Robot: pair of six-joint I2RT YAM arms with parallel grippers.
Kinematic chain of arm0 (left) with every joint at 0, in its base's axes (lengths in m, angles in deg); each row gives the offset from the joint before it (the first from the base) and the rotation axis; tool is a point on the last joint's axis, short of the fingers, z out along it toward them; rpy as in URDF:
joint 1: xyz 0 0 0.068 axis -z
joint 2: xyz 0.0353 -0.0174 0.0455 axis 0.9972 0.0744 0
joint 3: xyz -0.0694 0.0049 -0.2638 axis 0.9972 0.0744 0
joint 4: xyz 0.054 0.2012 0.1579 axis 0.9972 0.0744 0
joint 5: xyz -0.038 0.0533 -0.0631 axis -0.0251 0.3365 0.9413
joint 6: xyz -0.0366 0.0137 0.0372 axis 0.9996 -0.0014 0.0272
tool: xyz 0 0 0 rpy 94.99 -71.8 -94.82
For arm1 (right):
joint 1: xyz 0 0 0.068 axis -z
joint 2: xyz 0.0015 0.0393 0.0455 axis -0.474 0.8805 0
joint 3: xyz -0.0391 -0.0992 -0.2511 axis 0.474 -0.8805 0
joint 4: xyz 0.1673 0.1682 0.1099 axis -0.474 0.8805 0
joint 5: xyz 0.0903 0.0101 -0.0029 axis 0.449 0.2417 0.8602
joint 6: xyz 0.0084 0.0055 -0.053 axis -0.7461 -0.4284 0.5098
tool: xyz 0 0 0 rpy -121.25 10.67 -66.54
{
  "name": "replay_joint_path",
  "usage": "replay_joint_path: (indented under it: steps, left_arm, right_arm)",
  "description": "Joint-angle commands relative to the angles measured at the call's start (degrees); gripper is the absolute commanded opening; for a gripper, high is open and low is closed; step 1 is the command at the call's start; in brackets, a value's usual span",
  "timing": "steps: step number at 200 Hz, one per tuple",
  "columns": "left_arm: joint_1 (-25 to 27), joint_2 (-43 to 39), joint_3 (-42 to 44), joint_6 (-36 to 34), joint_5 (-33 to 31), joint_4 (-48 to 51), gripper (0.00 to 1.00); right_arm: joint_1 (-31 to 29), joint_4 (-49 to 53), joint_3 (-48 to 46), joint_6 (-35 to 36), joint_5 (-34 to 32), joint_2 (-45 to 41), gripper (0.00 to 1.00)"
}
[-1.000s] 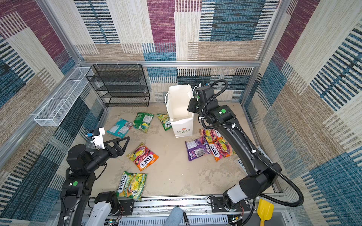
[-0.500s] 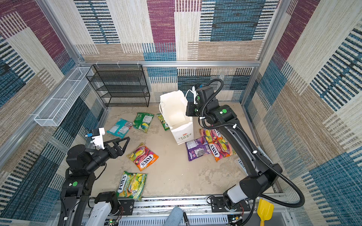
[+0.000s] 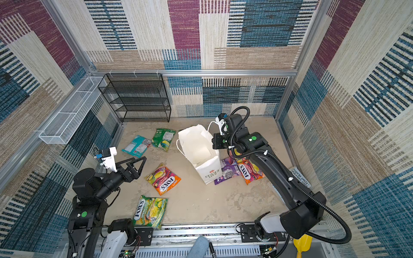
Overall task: Place the snacks into the paper bag
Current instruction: 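Grip the paper bag's rim with the right gripper and pull it upright, then lower the left gripper onto the green Fox's Spring Tea bag and grasp it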
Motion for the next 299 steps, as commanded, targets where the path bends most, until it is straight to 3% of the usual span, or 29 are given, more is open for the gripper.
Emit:
replay_joint_path:
  steps: [1,29,57,80,109,144,177,216,281,299]
  left_arm:
    - [-0.1,1.3,-0.5,-0.5,-2.0,-0.5,0.99]
    - [0.0,3.5,-0.7,-0.5,-3.7,1.0,0.99]
    - [0.2,7.7,-3.3,-0.5,-10.6,9.7,0.99]
    - [0.1,11.9,-6.2,4.0,-17.9,23.0,0.99]
    - [0.1,16.7,-9.7,9.2,-20.4,38.9,0.99]
    - [0.6,14.0,-3.6,19.3,-15.4,43.9,0.99]
    - [7.6,13.2,-1.9,26.8,-22.6,48.7,0.99]
    - [16.1,13.6,2.8,36.2,-26.5,47.0,0.99]
    - [20.2,15.3,14.4,45.5,-23.1,27.3,0.99]
    - [20.7,17.0,15.7,46.7,-24.7,22.8,0.99]
  right_arm:
    - [-0.1,-5.1,-2.1,-1.7,3.0,-0.5,0.0]
    - [-0.1,-5.0,-1.0,-1.5,2.8,1.3,0.0]
    - [-0.1,-7.5,-0.7,-3.1,3.1,2.0,0.0]
    - [-0.1,-9.6,-0.3,-4.8,4.4,2.1,0.0]
    - [-0.1,-12.4,-1.5,-6.0,5.8,1.6,0.0]
    - [-0.1,-14.0,-3.8,-6.2,6.4,-0.2,0.0]
    - [-0.1,-14.7,-5.3,-6.2,6.2,-1.4,0.0]
    - [-0.1,-15.4,-6.4,-6.2,6.6,-2.1,0.0]
    - [-0.1,-16.3,-7.9,-6.2,6.4,-3.7,0.0]
    - [-0.1,-16.6,-8.0,-6.3,6.5,-3.6,0.0]
